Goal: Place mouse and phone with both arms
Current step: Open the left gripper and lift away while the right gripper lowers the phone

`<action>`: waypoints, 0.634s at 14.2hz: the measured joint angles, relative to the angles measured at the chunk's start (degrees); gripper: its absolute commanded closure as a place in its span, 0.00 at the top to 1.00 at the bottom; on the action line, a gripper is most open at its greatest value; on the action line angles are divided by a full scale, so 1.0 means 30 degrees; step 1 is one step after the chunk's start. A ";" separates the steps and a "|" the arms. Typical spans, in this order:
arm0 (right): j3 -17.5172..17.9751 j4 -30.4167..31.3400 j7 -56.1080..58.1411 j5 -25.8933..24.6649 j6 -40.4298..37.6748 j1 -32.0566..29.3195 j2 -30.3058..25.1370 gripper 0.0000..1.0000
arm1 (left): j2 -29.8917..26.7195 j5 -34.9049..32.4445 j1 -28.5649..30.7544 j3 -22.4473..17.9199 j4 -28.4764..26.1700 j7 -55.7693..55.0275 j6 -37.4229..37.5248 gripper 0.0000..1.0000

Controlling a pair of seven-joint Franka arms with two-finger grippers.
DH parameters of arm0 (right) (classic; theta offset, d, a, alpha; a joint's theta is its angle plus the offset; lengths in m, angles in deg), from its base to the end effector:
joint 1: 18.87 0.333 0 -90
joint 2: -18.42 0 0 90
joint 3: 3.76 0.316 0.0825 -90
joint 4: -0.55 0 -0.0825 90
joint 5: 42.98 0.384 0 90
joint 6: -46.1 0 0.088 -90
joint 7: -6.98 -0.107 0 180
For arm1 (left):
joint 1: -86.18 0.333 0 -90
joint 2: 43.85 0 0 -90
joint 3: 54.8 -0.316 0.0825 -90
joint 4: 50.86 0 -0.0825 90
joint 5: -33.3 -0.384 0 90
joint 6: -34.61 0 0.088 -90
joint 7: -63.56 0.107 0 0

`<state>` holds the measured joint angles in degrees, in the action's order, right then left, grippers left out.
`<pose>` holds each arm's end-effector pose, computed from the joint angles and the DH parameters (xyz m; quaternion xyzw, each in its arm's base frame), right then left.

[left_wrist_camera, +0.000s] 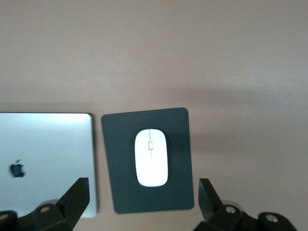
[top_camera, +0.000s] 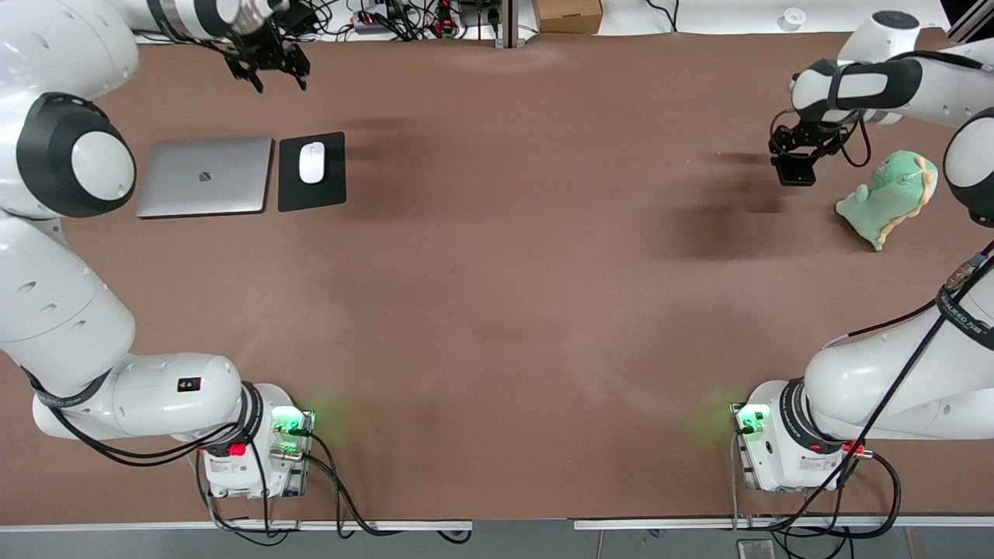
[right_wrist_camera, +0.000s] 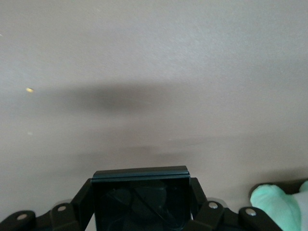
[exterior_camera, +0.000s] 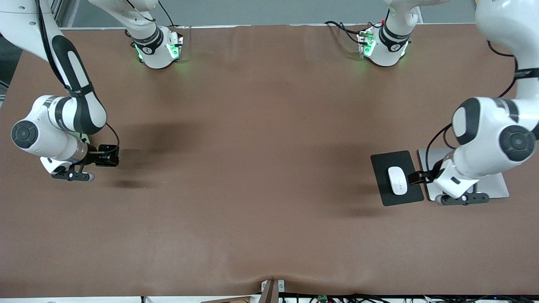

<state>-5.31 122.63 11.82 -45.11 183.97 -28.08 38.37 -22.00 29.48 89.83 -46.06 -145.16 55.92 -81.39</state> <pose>0.5567 -0.1060 0.2369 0.9985 -0.0367 -0.0382 0.0115 0.6613 -0.0443 0.3956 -0.9999 -0.0131 -0.0013 0.0016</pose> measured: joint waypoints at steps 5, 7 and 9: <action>-0.0004 0.1276 0.0872 0.0000 0.2895 -0.0829 0.0612 0.00 | -0.3188 0.0000 0.0578 -0.0027 0.1330 0.1613 0.3682 1.00; -0.0003 0.1286 0.0874 0.0000 0.3288 -0.0884 0.1099 0.00 | -0.4643 0.0000 0.0603 -0.0022 0.1335 0.1725 0.5209 1.00; 0.0000 0.1298 0.0874 0.0000 0.4023 -0.0892 0.1702 0.11 | -0.5727 0.0001 0.0600 -0.0006 0.1312 0.1726 0.6378 1.00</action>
<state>-5.31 126.52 14.44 -45.11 196.04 -30.76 43.48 -39.18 29.49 91.63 -46.07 -141.22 61.10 -62.25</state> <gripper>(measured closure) 0.198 0.000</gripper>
